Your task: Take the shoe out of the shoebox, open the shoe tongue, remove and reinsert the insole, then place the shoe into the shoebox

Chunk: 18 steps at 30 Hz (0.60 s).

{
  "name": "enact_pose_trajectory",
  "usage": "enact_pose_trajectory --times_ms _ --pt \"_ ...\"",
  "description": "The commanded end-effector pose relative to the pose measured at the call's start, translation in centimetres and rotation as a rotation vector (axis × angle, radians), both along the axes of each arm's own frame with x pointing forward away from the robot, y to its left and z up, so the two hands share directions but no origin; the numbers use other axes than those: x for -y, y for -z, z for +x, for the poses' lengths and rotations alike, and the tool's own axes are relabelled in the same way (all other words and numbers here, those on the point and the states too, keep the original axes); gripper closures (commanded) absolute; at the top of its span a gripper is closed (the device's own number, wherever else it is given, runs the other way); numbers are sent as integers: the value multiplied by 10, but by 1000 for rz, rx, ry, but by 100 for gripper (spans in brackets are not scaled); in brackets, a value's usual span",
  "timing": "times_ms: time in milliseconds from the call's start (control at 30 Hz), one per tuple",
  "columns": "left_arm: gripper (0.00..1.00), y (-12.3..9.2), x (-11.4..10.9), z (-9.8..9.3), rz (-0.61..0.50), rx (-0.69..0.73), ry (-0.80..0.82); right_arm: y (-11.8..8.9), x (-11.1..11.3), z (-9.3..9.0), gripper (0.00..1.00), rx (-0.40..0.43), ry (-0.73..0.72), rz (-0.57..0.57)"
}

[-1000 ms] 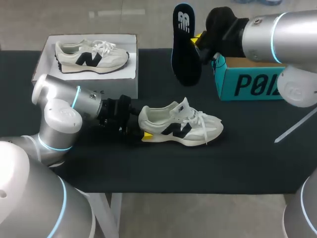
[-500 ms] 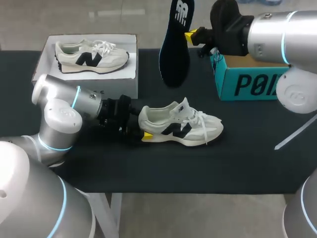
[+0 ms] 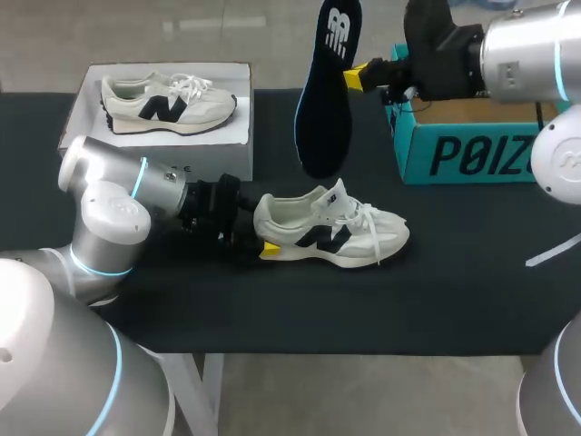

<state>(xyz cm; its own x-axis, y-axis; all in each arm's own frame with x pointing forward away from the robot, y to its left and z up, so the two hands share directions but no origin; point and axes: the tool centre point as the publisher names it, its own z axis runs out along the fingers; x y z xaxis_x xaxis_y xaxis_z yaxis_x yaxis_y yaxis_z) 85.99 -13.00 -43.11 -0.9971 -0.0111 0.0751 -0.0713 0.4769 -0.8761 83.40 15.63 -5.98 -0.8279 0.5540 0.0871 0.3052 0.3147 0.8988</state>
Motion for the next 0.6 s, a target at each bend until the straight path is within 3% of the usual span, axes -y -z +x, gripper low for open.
enact_pose_trajectory --times_ms 33,133,333,400,600 --pt "100 1 1 0 2 -1 1 -5 10 -14 100 -27 2 59" --pt "100 1 1 0 2 -1 1 -6 12 -21 100 -66 -9 121" --pt "100 1 1 0 2 -1 1 -6 12 -32 100 -117 -55 84" --pt "100 1 1 0 2 -1 1 -6 16 -31 100 -86 -1 3" --pt "100 1 1 0 2 -1 1 -6 16 -31 100 -86 -1 3"
